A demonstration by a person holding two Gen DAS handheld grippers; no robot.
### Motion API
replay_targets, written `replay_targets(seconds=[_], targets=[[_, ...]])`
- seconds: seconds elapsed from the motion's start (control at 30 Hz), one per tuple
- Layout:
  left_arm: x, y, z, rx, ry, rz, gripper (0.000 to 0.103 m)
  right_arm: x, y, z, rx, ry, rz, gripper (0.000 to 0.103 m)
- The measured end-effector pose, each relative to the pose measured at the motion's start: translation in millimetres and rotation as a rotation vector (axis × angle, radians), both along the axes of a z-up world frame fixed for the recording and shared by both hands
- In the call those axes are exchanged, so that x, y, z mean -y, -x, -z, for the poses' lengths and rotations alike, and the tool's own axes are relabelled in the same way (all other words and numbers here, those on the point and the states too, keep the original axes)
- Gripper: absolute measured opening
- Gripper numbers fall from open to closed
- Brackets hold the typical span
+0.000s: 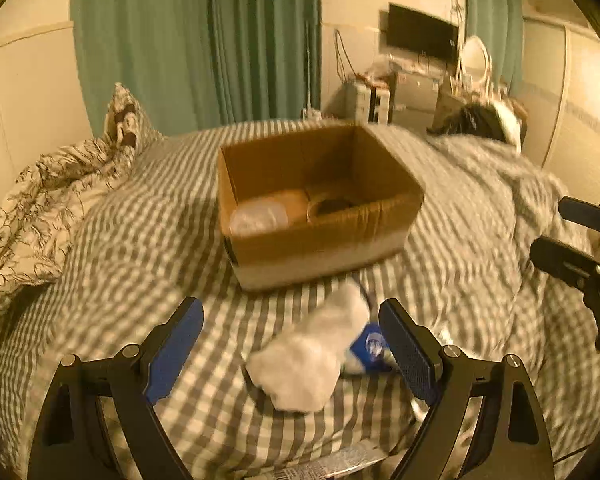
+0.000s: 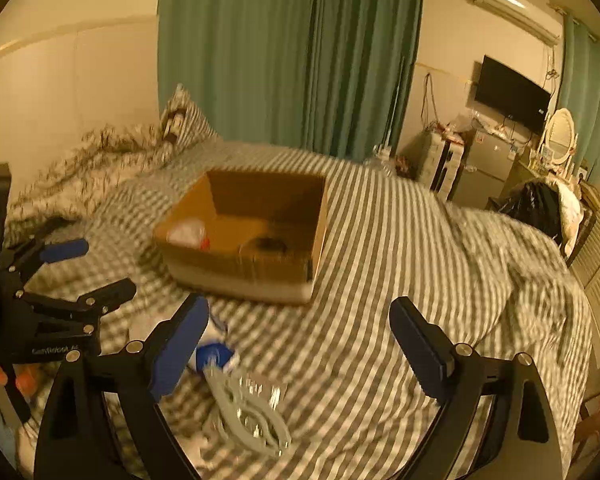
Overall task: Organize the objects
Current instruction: 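Grasp the white sock with left tool while right tool grasps the grey plastic clip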
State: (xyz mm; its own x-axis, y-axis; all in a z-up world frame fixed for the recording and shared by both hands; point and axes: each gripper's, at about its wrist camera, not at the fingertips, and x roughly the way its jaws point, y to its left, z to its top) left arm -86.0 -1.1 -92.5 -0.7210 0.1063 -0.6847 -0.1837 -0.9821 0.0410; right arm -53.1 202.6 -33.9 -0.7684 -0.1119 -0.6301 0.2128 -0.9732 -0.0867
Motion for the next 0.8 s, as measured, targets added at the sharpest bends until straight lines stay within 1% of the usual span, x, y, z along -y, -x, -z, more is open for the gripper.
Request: replay_targets(seconds=[0.1, 0.2, 0.27, 0.37, 0.47, 0.5, 0.57, 0.6, 0.7, 0.8], targets=[[-11, 0, 27, 0.031, 0.052, 0.035, 0.092, -2, 1, 32, 0.057, 0.018, -0.01, 0.092], [-19, 2, 51, 0.076, 0.083, 0.061, 0.092, -5, 1, 62, 0.102, 0.031, -0.029, 0.092], [-21, 4, 65, 0.103, 0.1, 0.065, 0.092, -5, 6, 82, 0.149, 0.041, -0.05, 0.092], [-22, 12, 80, 0.139, 0.123, 0.056, 0.092, -5, 10, 101, 0.197, 0.051, -0.065, 0.092], [-12, 27, 89, 0.186, 0.107, 0.013, 0.092, 0, 16, 120, 0.258, 0.071, -0.102, 0.092], [-8, 33, 93, 0.21, 0.086, 0.004, 0.091, 1, 18, 125, 0.274, 0.071, -0.108, 0.092], [-3, 40, 100, 0.242, 0.06, 0.002, 0.083, 4, 22, 137, 0.312, 0.072, -0.117, 0.092], [-3, 41, 104, 0.253, 0.061, 0.001, 0.082, 5, 25, 141, 0.328, 0.079, -0.12, 0.092], [-6, 38, 109, 0.239, 0.081, 0.014, 0.08, 8, 28, 151, 0.363, 0.067, -0.116, 0.092], [-3, 35, 109, 0.235, 0.063, 0.013, 0.075, 12, 28, 155, 0.377, 0.04, -0.114, 0.092]])
